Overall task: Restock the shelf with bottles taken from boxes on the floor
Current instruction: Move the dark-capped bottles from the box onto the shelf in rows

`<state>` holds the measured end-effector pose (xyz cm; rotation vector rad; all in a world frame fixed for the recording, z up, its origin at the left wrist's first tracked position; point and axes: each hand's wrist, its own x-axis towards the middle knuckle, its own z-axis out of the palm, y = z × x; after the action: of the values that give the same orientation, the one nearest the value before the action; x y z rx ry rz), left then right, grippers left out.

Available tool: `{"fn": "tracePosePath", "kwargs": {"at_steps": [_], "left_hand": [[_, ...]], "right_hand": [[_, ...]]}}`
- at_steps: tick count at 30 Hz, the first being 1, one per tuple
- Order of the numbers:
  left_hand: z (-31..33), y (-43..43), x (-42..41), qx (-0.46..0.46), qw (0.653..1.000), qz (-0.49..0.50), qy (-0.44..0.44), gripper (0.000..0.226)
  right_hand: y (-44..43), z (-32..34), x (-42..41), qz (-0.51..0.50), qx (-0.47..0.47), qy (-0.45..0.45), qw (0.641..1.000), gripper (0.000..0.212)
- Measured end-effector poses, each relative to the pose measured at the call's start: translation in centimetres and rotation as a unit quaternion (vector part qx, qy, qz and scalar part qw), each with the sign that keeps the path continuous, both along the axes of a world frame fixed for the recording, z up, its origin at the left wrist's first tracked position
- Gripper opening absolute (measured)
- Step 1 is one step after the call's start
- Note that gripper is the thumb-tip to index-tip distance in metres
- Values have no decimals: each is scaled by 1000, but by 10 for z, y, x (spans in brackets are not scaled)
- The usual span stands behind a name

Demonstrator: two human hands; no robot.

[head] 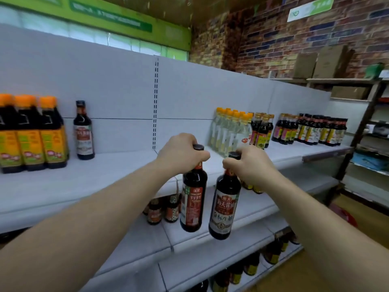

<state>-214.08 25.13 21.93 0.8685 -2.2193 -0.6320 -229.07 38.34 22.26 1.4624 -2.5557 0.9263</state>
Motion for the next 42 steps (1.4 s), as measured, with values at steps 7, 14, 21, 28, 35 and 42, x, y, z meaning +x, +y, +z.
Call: {"fn": "tracePosePath", "kwargs": {"at_steps": [7,14,21,28,35,42], "left_hand": [[15,-35,86,0,999,43,18,26],[26,-63,168,-12,997,80,16,31],[42,-82,237,-18,993,111,26,31],[52,-105,274,-31,990,135,38,30],[54,-144,275,-38,987,151,48,35],[57,-190,249,-28,983,173,58,33]], "right_hand": [[-41,14,81,40,-21,-1,999,36],[-79,27,159,62,-33,-24,997,31],[-113,43,214,88,-39,-30,995,29],[-152,61,240,117,-60,-20,991,25],[-196,70,235,155,-65,-26,985,27],[-253,71,204,199,-61,-37,977,23]]}}
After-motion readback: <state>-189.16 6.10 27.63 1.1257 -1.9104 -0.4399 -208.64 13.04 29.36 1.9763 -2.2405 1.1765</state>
